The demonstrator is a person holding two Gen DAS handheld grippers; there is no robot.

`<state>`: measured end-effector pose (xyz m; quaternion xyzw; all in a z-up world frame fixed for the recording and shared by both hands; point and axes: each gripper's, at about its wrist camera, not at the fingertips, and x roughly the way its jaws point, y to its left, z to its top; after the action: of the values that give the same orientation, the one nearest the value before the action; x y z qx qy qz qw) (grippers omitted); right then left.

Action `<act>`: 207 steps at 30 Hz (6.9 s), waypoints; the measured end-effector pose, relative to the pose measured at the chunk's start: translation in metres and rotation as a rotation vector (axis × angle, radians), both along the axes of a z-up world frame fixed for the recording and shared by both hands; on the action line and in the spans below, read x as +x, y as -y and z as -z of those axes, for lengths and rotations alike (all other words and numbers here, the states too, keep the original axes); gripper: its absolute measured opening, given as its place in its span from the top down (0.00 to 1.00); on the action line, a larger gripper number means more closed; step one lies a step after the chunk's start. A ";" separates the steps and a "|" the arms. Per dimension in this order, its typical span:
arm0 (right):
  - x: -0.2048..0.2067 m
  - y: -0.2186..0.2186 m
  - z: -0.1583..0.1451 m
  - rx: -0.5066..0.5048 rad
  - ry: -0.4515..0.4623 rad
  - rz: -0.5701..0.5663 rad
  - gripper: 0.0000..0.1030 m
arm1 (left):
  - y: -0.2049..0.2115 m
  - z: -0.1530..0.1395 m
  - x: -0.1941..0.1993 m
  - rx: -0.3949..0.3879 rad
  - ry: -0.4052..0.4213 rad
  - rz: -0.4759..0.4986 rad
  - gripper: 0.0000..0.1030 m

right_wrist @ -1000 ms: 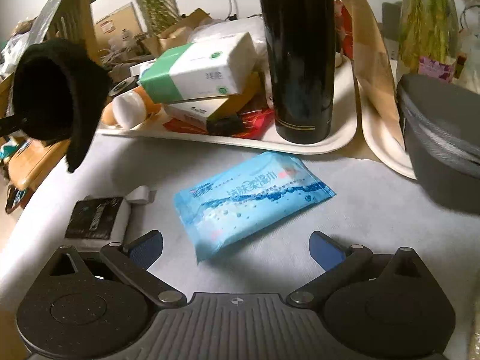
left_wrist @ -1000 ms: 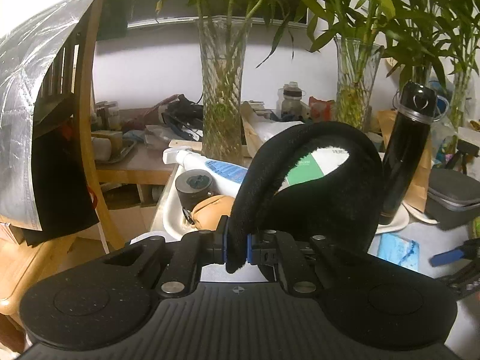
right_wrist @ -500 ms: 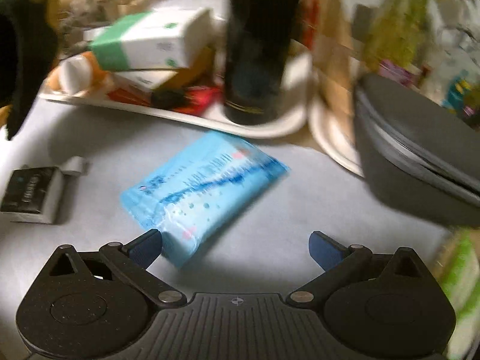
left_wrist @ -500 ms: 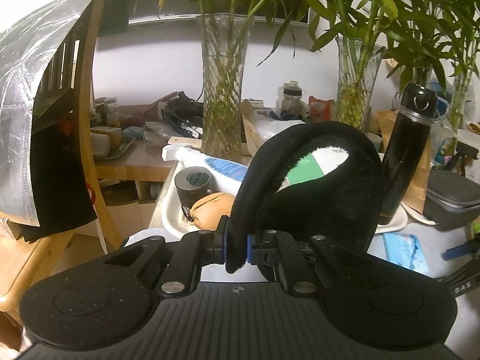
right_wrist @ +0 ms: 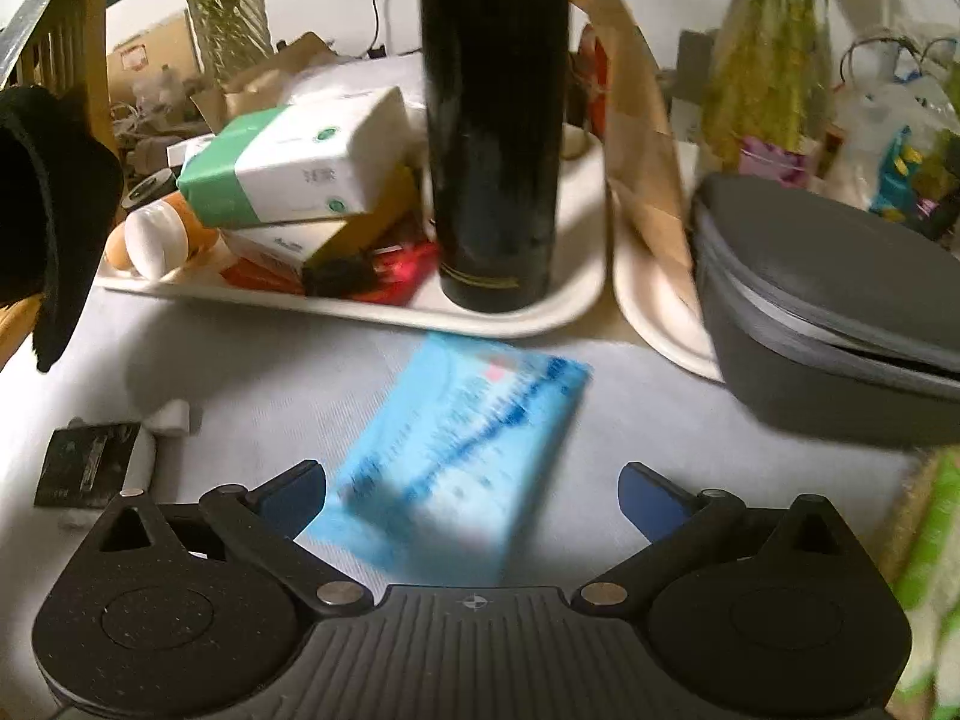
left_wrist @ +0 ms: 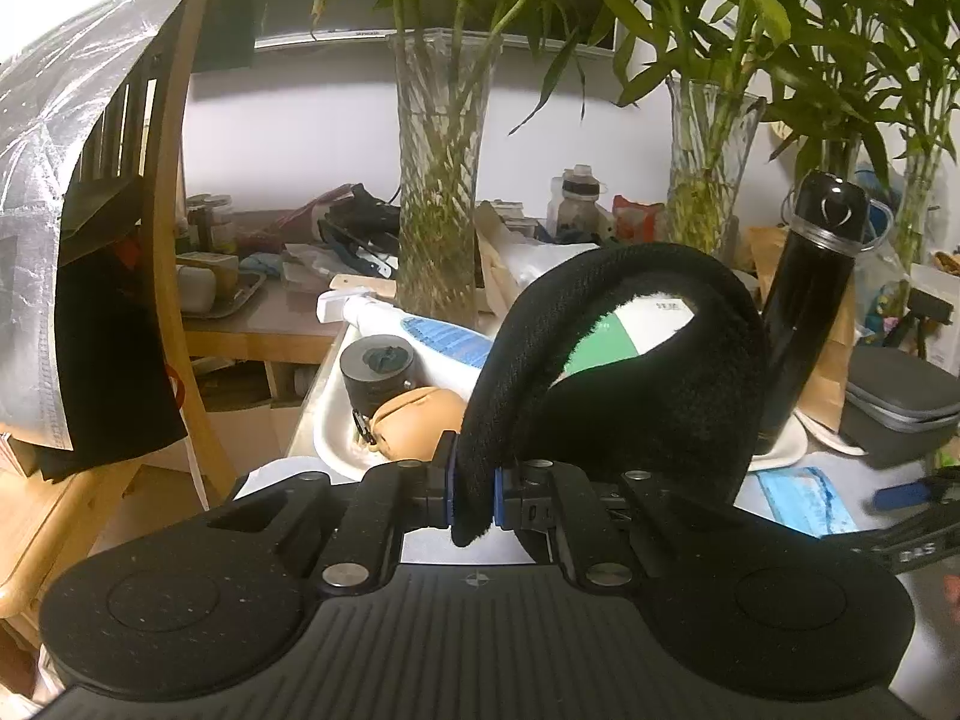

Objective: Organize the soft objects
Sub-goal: 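Close the right tool on the blue wipes pack while the left holds the black loop, then lift the blue wipes pack and black loop and carry both toward the box, then lower both items into the box and open both tools, then move the left tool down to the small black box and close on it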

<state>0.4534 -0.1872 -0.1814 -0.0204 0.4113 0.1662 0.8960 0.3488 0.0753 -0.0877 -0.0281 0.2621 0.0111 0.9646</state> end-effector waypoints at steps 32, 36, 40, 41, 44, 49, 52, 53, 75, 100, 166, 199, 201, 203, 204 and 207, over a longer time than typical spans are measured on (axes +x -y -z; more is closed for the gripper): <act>0.004 0.007 0.003 -0.095 -0.010 0.040 0.34 | -0.003 0.000 -0.002 0.006 0.010 -0.031 0.89; -0.004 0.010 -0.011 -0.082 0.000 0.007 0.35 | -0.004 -0.003 -0.009 0.035 0.034 -0.026 0.89; -0.015 0.016 -0.041 -0.058 0.037 -0.021 0.35 | -0.009 -0.008 -0.018 0.018 0.039 -0.045 0.89; -0.019 0.019 -0.050 -0.050 0.047 -0.025 0.35 | -0.011 -0.010 -0.021 0.015 0.040 -0.049 0.89; -0.034 0.028 -0.074 -0.024 0.074 -0.033 0.35 | -0.015 -0.014 -0.028 0.004 0.041 -0.060 0.89; -0.065 0.042 -0.108 -0.017 0.117 -0.048 0.35 | -0.017 -0.021 -0.041 -0.034 0.023 -0.057 0.89; -0.080 0.051 -0.127 0.001 0.127 -0.049 0.35 | -0.014 -0.034 -0.052 -0.042 0.024 -0.044 0.89; -0.086 0.053 -0.134 0.006 0.133 -0.046 0.35 | -0.013 -0.039 -0.056 -0.046 0.029 -0.039 0.89; -0.201 0.082 -0.292 0.079 0.335 -0.028 0.35 | 0.027 -0.170 -0.138 -0.069 0.133 0.098 0.89; -0.292 0.075 -0.280 0.105 0.299 -0.109 0.35 | 0.049 -0.155 -0.215 -0.077 -0.132 0.315 0.89; -0.305 0.052 -0.211 0.067 0.089 -0.101 0.00 | 0.031 -0.106 -0.223 -0.149 -0.344 0.228 0.26; -0.221 0.068 -0.184 0.083 0.037 0.005 0.00 | 0.033 -0.094 -0.177 -0.125 -0.231 0.337 0.26; -0.213 0.073 -0.179 0.105 0.024 0.020 0.00 | 0.030 -0.093 -0.172 -0.131 -0.224 0.341 0.26; -0.206 0.077 -0.173 0.115 0.009 0.030 0.00 | 0.027 -0.091 -0.167 -0.133 -0.217 0.349 0.26; -0.203 0.078 -0.170 0.114 0.006 0.033 0.00 | 0.025 -0.091 -0.164 -0.131 -0.214 0.353 0.26; -0.193 0.081 -0.161 0.106 -0.005 0.041 0.00 | 0.023 -0.087 -0.156 -0.118 -0.203 0.364 0.26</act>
<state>0.2606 -0.2681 -0.0209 0.0357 0.4043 0.1694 0.8981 0.1928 0.0528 -0.0004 -0.0354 0.3591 -0.1756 0.9159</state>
